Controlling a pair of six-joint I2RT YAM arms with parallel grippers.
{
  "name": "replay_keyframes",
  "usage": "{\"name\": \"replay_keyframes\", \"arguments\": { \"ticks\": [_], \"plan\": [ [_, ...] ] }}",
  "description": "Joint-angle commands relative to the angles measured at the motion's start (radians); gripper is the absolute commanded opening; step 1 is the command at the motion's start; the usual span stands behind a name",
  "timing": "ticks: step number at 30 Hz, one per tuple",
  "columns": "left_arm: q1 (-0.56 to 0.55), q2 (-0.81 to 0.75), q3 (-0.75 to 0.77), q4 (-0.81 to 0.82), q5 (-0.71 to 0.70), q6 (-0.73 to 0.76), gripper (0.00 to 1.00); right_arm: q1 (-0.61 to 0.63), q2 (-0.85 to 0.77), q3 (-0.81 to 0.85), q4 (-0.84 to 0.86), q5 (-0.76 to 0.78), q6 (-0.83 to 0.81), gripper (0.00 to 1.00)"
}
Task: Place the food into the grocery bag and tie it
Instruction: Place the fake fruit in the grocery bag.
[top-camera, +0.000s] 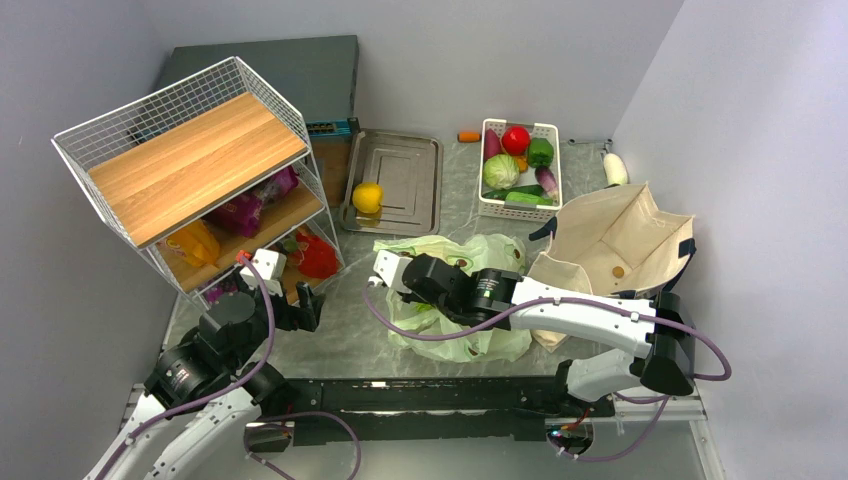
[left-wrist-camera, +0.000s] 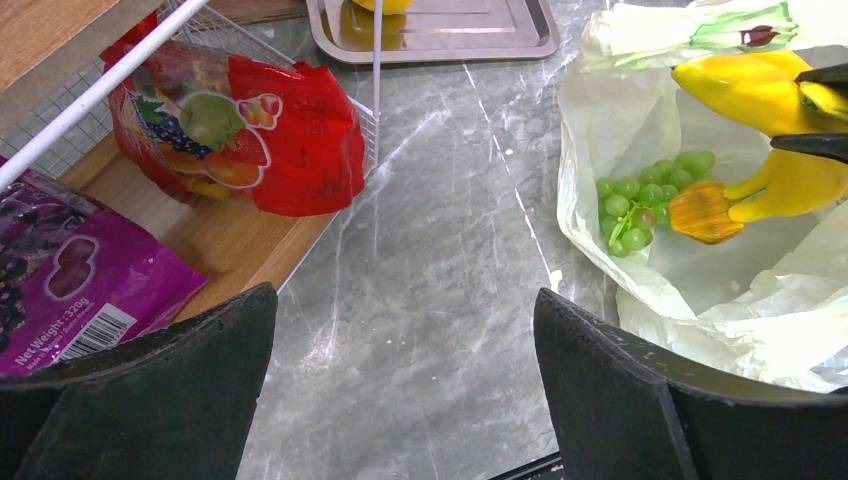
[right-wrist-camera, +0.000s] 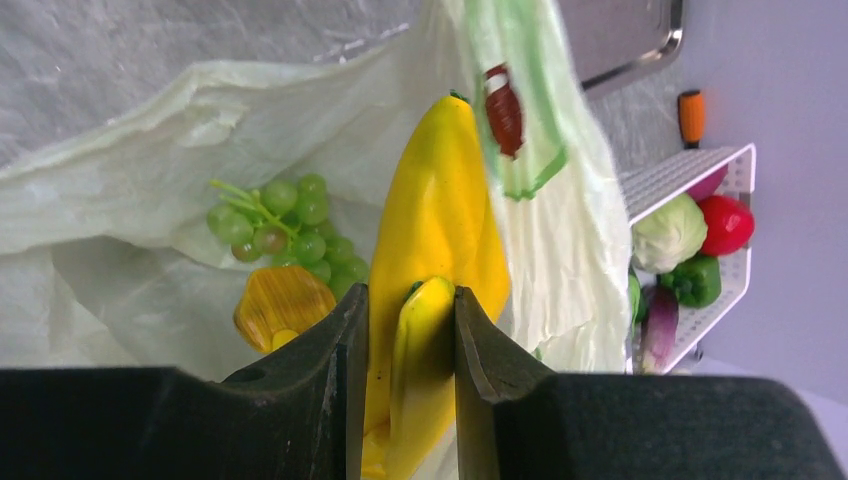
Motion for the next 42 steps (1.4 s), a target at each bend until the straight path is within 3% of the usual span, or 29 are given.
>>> {"name": "replay_keyframes", "arguments": {
  "ticks": [1,4,5,8,10,13,23,28,32,42],
  "plan": [
    [0.005,0.010,0.000,0.036,0.012,0.003,0.99,0.005,-0.043,-0.030,-0.070,0.082,0.061,0.00],
    [0.005,0.016,0.000,0.037,0.017,0.005,0.99,0.004,-0.042,-0.030,-0.100,0.102,0.100,0.00],
    [0.005,0.018,0.000,0.037,0.018,0.005,0.99,0.004,-0.040,-0.025,-0.110,0.108,0.110,0.07],
    [0.005,0.018,0.000,0.038,0.019,0.005,0.99,0.006,-0.040,-0.021,-0.118,0.122,0.123,0.46],
    [0.005,0.017,0.000,0.037,0.018,0.005,0.99,0.003,-0.047,-0.014,-0.117,0.118,0.125,0.59],
    [0.006,0.017,0.000,0.037,0.017,0.004,0.99,0.004,-0.068,0.008,-0.117,0.085,0.130,0.68],
    [0.004,0.013,0.000,0.036,0.015,0.003,0.99,0.004,-0.132,0.145,-0.141,-0.094,0.150,0.72],
    [0.005,0.014,0.000,0.036,0.016,0.004,0.99,0.004,-0.223,0.182,-0.036,-0.209,0.150,0.73],
    [0.005,0.014,0.000,0.037,0.017,0.004,0.99,-0.008,-0.268,0.152,0.144,-0.098,0.171,0.87],
    [0.004,0.004,0.000,0.036,0.014,0.004,0.99,-0.304,-0.088,0.343,0.137,-0.315,0.358,0.89]
  ]
}}
